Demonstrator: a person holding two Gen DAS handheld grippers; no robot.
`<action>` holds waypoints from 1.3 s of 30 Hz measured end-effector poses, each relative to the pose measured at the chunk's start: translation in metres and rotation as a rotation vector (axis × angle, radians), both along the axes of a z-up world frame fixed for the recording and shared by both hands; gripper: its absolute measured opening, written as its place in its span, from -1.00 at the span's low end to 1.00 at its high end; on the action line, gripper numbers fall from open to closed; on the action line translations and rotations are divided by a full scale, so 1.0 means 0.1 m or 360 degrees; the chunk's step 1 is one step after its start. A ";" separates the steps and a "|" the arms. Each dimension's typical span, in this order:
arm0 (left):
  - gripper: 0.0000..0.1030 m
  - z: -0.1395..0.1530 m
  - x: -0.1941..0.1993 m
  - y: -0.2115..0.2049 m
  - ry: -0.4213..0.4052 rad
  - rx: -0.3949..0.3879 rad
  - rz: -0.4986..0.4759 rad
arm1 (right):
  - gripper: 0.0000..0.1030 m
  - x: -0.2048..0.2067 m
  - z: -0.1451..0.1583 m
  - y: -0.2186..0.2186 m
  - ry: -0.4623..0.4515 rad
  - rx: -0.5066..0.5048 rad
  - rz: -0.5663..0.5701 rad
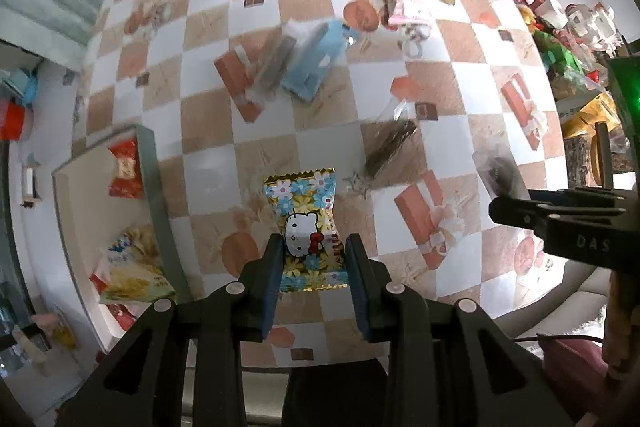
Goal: Organize snacks
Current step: 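Carry the Hello Kitty packet and clear cookie packet over the beige tray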
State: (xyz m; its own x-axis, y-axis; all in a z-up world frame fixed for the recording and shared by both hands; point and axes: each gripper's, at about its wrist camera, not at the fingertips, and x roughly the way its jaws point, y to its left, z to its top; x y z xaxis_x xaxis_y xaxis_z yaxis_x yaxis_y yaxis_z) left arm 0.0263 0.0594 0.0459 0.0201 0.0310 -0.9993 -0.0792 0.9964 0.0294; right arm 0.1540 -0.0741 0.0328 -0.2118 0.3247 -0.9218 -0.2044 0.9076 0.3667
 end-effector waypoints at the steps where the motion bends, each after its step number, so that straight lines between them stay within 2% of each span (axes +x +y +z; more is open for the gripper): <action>1: -0.34 0.01 0.02 0.00 -0.0013 0.0007 -0.0004 | -0.21 0.01 0.01 -0.01 -0.0003 0.0008 -0.0009; 16: -0.34 0.16 -0.02 0.06 -0.0061 0.0034 -0.0054 | -0.21 0.06 0.06 -0.09 -0.0013 0.0057 -0.0157; 30: -0.34 0.22 -0.28 0.93 -0.0125 -0.0007 0.0074 | -0.21 -0.15 0.12 0.47 -0.0057 -0.0006 -0.0163; 39: -0.34 0.19 -0.60 1.47 -0.0167 -0.0031 0.0220 | -0.21 -0.34 0.16 0.91 -0.0099 -0.0060 -0.0076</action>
State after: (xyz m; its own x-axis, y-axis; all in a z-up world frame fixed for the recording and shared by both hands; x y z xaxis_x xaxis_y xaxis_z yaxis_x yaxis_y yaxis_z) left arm -0.0335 0.2065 0.0648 0.1210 0.0216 -0.9924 -0.2173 0.9761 -0.0053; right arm 0.1203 0.0171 0.0485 -0.1389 0.2977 -0.9445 -0.1819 0.9298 0.3199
